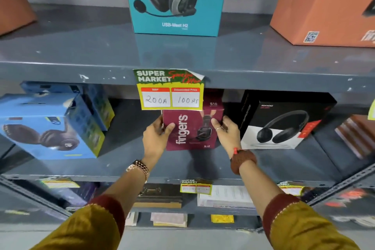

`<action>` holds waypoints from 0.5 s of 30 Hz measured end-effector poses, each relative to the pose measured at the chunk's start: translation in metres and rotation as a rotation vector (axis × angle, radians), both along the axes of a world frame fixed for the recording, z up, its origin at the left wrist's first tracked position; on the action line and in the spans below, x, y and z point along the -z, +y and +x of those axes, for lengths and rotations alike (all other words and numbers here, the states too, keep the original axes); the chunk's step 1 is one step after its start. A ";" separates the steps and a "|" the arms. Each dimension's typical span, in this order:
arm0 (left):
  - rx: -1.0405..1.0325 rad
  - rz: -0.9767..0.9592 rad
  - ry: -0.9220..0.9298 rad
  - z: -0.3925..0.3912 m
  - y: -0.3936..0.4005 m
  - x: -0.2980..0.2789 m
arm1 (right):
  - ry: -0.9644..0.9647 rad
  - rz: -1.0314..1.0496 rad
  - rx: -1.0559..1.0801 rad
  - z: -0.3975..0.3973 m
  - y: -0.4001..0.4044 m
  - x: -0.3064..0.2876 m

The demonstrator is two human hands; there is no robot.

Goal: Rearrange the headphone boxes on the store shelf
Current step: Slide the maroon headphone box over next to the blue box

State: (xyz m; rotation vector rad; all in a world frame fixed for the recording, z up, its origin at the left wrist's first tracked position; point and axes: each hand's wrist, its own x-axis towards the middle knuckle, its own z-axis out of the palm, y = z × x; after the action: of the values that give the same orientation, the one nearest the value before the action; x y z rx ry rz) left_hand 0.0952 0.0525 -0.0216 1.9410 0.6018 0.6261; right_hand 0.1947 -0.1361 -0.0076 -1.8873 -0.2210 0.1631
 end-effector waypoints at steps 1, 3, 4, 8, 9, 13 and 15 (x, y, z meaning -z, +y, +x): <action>-0.019 0.045 0.019 -0.007 -0.002 -0.002 | -0.023 -0.009 -0.007 -0.004 -0.004 0.000; -0.026 0.105 0.038 -0.025 -0.004 -0.007 | -0.050 -0.050 0.023 -0.019 -0.012 -0.004; -0.023 0.109 0.039 -0.030 -0.004 -0.010 | -0.063 -0.080 0.052 -0.023 -0.016 -0.007; 0.039 0.096 0.030 -0.066 -0.002 -0.026 | -0.166 -0.113 0.126 -0.060 -0.030 -0.021; 0.051 0.105 0.032 -0.077 0.000 -0.031 | -0.182 -0.115 0.136 -0.072 -0.031 -0.025; 0.116 0.089 0.058 -0.112 0.007 -0.047 | -0.176 -0.107 0.144 -0.106 -0.033 -0.038; 0.138 0.076 0.073 -0.127 0.013 -0.052 | -0.162 -0.105 0.121 -0.119 -0.030 -0.043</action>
State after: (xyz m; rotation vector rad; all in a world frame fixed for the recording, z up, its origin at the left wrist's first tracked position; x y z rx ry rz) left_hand -0.0313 0.0657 0.0309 2.0642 0.4900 0.4999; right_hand 0.0755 -0.1665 0.0352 -2.0144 -0.2104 -0.0616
